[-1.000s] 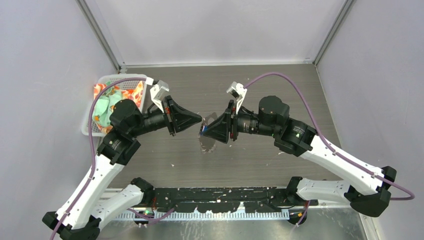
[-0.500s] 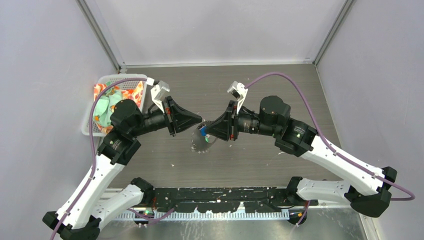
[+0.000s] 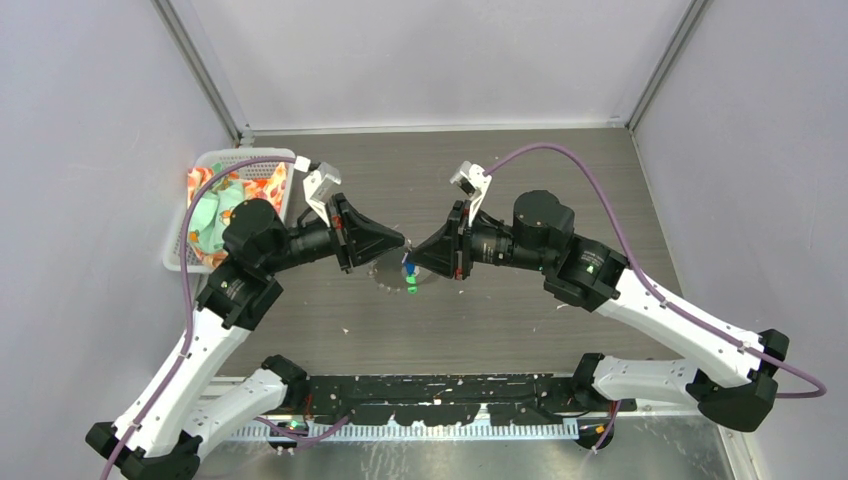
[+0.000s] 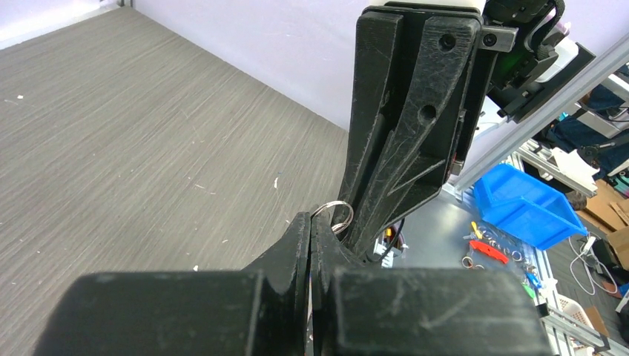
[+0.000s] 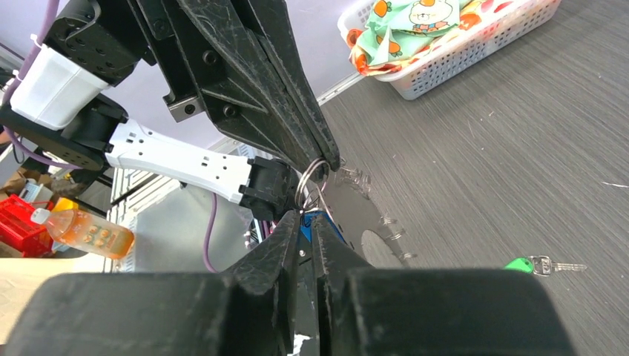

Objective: Put the keys on the keyring

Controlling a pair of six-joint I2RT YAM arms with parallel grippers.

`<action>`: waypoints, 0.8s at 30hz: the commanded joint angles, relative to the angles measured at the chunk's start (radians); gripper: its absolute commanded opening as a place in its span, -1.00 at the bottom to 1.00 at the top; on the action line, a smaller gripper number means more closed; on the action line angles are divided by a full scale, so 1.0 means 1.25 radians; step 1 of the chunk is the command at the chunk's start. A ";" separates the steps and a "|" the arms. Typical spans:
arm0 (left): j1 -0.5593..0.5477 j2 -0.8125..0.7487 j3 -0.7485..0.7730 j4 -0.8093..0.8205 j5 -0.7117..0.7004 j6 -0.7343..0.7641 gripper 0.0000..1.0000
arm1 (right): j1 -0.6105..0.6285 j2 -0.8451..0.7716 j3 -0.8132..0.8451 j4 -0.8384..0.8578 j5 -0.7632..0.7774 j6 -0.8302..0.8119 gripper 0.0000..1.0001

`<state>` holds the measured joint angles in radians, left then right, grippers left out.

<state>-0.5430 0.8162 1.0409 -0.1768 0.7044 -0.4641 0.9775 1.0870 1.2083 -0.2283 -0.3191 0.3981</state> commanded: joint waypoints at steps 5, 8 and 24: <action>0.000 -0.011 -0.004 0.028 0.019 0.008 -1.00 | -0.002 -0.002 0.015 0.083 0.023 0.017 -0.85; 0.000 -0.013 -0.003 0.025 0.023 0.009 -0.99 | -0.002 -0.007 0.014 0.077 0.033 0.015 -0.90; 0.000 -0.017 -0.001 0.030 0.032 0.009 -1.00 | -0.002 -0.075 -0.014 0.007 0.077 -0.010 -0.95</action>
<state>-0.5426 0.8131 1.0351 -0.1764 0.7189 -0.4606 0.9775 1.0317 1.1931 -0.2428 -0.2569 0.3954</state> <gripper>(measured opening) 0.009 0.036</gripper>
